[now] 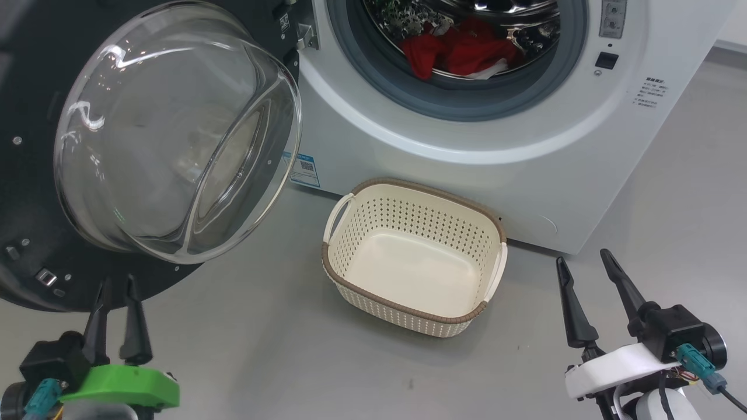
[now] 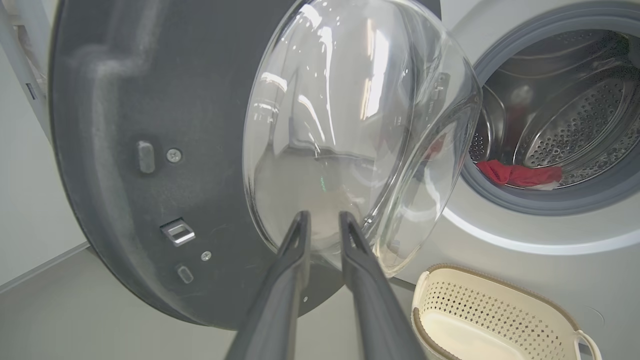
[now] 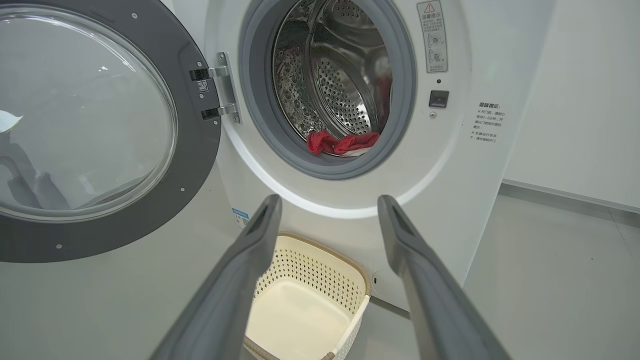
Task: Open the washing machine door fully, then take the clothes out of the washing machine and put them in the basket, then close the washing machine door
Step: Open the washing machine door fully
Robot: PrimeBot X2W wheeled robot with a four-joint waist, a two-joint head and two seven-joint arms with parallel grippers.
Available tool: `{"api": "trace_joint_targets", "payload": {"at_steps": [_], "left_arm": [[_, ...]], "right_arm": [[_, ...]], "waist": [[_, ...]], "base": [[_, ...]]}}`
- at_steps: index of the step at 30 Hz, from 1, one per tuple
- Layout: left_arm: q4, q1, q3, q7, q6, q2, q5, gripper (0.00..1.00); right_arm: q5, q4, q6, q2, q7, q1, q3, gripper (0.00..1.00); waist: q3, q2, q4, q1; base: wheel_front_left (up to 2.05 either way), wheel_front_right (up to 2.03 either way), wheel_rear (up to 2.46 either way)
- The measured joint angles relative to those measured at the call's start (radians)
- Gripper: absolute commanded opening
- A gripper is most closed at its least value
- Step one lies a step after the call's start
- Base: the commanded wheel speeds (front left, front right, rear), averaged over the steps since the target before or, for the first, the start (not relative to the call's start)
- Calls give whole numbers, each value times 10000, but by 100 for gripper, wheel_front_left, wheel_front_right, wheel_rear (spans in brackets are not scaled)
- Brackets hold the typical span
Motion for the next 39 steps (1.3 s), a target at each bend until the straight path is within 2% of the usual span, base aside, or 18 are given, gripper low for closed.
{"api": "trace_joint_targets", "payload": {"at_steps": [1,2,18,26,39], "left_arm": [[-38,88,-90,0,-48,-2,40,89],[-90,186,-163,0,-92,-19,44,100],[-437,1452,-1147,0,-499,-148,295,100],[-512,1689,-1503,46,-748,-125,506,100],[-700,1907,-1666,136,-756,-136,514,100]], "right_arm": [[21,17,2,12,0,32,25,100],[23,23,2,19,0,83,46,100],[190,52,19,56,0,570,360,100],[245,-81,0,65,0,726,468,100],[362,-324,-123,69,0,970,706,100]], "waist": [[-62,0,-12,0],[-124,0,-27,0],[-798,0,-846,0],[-948,0,-1506,0],[-1061,0,-2748,0]], "base": [[0,0,0],[0,0,0],[0,0,0],[0,0,0],[0,0,0]]}}
